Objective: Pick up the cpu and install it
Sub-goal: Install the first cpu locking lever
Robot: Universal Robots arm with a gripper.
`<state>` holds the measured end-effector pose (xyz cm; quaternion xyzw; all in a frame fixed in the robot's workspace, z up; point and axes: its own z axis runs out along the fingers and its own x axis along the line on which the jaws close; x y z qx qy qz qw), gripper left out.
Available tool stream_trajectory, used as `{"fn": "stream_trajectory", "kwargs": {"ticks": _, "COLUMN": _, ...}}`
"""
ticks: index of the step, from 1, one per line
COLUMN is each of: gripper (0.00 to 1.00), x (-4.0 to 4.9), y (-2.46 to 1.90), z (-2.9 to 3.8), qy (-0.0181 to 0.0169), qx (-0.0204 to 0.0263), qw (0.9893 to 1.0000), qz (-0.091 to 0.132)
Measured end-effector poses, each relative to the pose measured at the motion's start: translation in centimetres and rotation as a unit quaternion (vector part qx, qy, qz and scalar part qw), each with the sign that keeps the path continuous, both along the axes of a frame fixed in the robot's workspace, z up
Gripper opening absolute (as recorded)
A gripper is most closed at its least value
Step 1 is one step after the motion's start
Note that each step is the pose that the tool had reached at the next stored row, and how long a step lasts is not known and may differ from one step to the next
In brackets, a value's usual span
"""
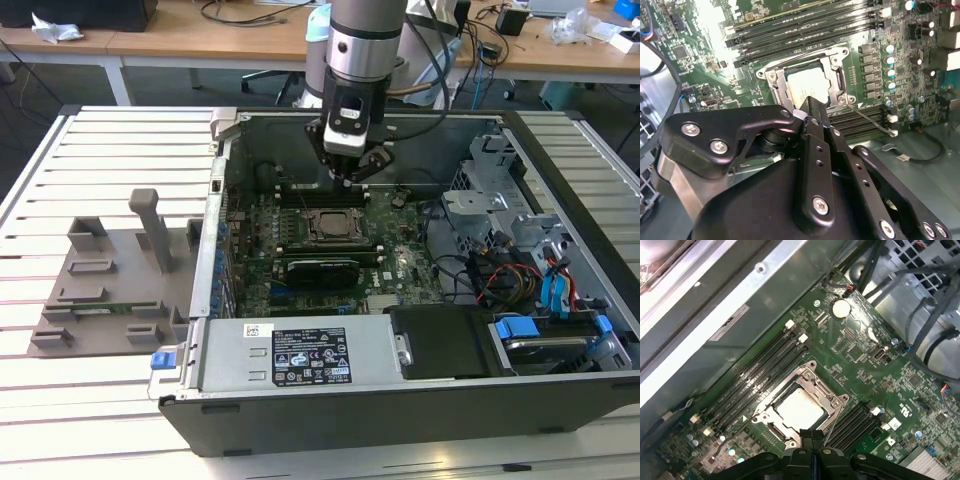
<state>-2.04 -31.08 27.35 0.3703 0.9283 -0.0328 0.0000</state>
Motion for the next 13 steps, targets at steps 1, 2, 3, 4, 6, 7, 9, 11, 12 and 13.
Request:
{"fn": "stream_trajectory", "kwargs": {"ticks": 1, "gripper": 0.11, "x": 0.00, "y": 0.00, "z": 0.00, "qy": 0.0000, "qx": 0.0000, "qw": 1.0000, "qz": 0.008}}
{"fn": "stream_trajectory", "kwargs": {"ticks": 2, "gripper": 0.11, "x": 0.00, "y": 0.00, "z": 0.00, "qy": 0.0000, "qx": 0.0000, "qw": 0.9999, "qz": 0.012}}
{"fn": "stream_trajectory", "kwargs": {"ticks": 3, "gripper": 0.11, "x": 0.00, "y": 0.00, "z": 0.00, "qy": 0.0000, "qx": 0.0000, "qw": 0.9998, "qz": 0.019}}
{"fn": "stream_trajectory", "kwargs": {"ticks": 4, "gripper": 0.11, "x": 0.00, "y": 0.00, "z": 0.00, "qy": 0.0000, "qx": 0.0000, "qw": 0.9997, "qz": 0.026}}
{"fn": "stream_trajectory", "kwargs": {"ticks": 6, "gripper": 0.11, "x": 0.00, "y": 0.00, "z": 0.00, "qy": 0.0000, "qx": 0.0000, "qw": 0.9994, "qz": 0.035}}
{"fn": "stream_trajectory", "kwargs": {"ticks": 7, "gripper": 0.11, "x": 0.00, "y": 0.00, "z": 0.00, "qy": 0.0000, "qx": 0.0000, "qw": 0.9992, "qz": 0.040}}
{"fn": "stream_trajectory", "kwargs": {"ticks": 9, "gripper": 0.11, "x": 0.00, "y": 0.00, "z": 0.00, "qy": 0.0000, "qx": 0.0000, "qw": 0.9986, "qz": 0.053}}
{"fn": "stream_trajectory", "kwargs": {"ticks": 11, "gripper": 0.11, "x": 0.00, "y": 0.00, "z": 0.00, "qy": 0.0000, "qx": 0.0000, "qw": 0.9981, "qz": 0.062}}
{"fn": "stream_trajectory", "kwargs": {"ticks": 12, "gripper": 0.11, "x": 0.00, "y": 0.00, "z": 0.00, "qy": 0.0000, "qx": 0.0000, "qw": 0.9979, "qz": 0.065}}
{"fn": "stream_trajectory", "kwargs": {"ticks": 13, "gripper": 0.11, "x": 0.00, "y": 0.00, "z": 0.00, "qy": 0.0000, "qx": 0.0000, "qw": 0.9976, "qz": 0.069}}
